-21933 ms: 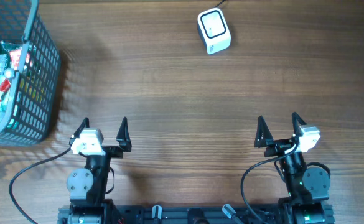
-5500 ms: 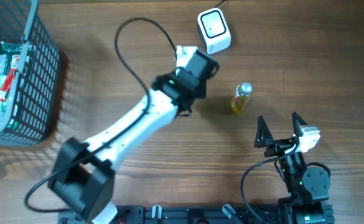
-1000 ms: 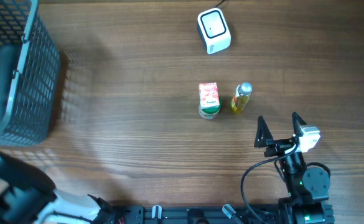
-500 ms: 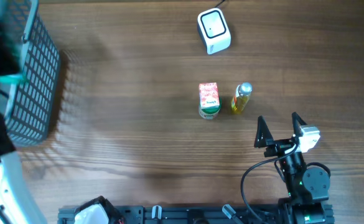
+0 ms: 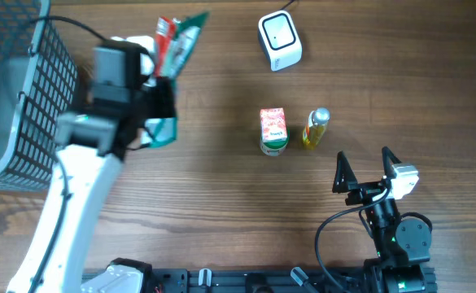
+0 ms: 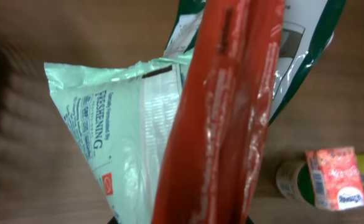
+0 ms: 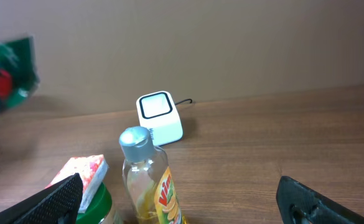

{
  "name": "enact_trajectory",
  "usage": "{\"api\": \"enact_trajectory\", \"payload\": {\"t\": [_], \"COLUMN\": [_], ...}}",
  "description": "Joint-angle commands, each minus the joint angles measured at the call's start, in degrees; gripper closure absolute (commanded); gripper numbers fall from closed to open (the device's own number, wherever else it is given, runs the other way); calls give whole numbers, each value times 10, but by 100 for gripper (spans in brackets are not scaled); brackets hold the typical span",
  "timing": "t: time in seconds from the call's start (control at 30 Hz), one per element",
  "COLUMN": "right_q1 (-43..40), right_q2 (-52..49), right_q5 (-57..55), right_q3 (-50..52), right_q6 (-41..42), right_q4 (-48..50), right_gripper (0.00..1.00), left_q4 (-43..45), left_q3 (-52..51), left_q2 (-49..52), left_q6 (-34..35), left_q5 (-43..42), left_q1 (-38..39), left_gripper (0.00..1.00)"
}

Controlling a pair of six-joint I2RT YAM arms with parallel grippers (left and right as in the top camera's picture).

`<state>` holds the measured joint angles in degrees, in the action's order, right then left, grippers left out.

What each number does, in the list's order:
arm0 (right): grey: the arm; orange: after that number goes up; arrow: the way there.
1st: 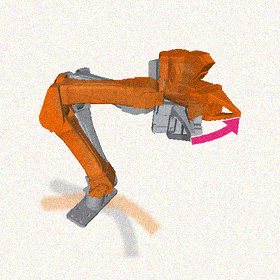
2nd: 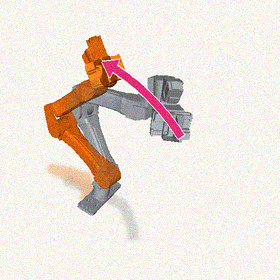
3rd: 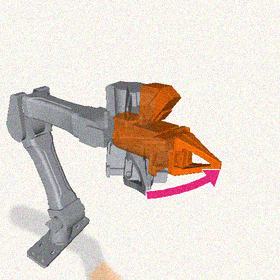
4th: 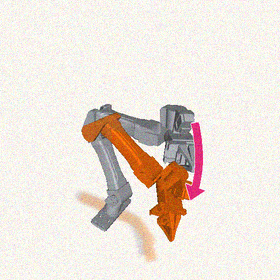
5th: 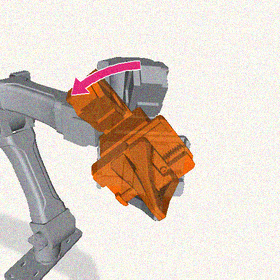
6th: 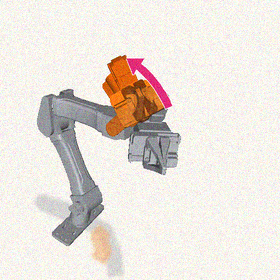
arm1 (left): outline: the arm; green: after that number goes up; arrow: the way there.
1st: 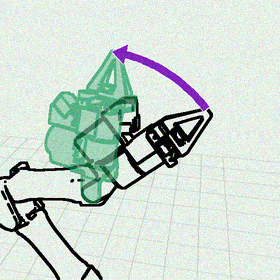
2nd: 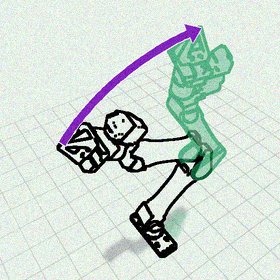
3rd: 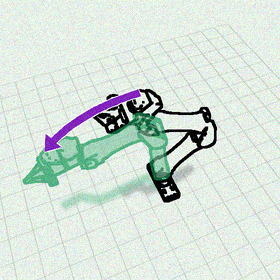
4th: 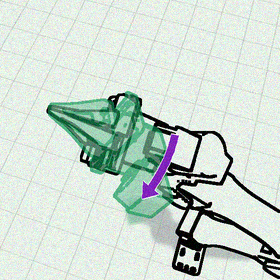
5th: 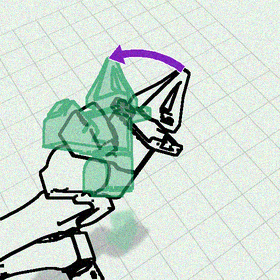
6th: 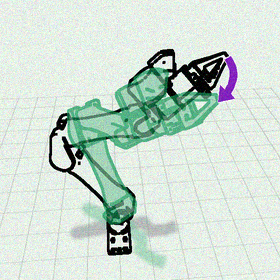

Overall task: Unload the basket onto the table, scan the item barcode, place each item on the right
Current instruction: 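Lower the green packets with the left gripper onto the table left of the pack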

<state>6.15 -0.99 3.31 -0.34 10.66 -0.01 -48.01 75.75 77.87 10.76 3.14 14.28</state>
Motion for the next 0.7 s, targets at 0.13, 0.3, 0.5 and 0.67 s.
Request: {"api": "enact_trajectory", "payload": {"t": [0.13, 0.3, 0.5, 0.67], "right_q1": [-3, -3, -3, -3], "right_q2": [3, 3, 3, 3], "right_q5": [-7, -7, -7, -7], "right_q3": [0, 0, 0, 0], "right_q6": [0, 0, 0, 0], "right_q4": [1, 1, 1, 1], "right_gripper": [0, 0, 0, 0], "left_q4": [197, 247, 262, 258], "left_q3": [-176, -214, -214, -214], "left_q2": [64, 119, 177, 183], "left_q6": [66, 66, 66, 62], "left_q5": [111, 201, 155, 101], "left_q1": [97, 134, 137, 137], "left_gripper": [95, 94, 66, 21]}}
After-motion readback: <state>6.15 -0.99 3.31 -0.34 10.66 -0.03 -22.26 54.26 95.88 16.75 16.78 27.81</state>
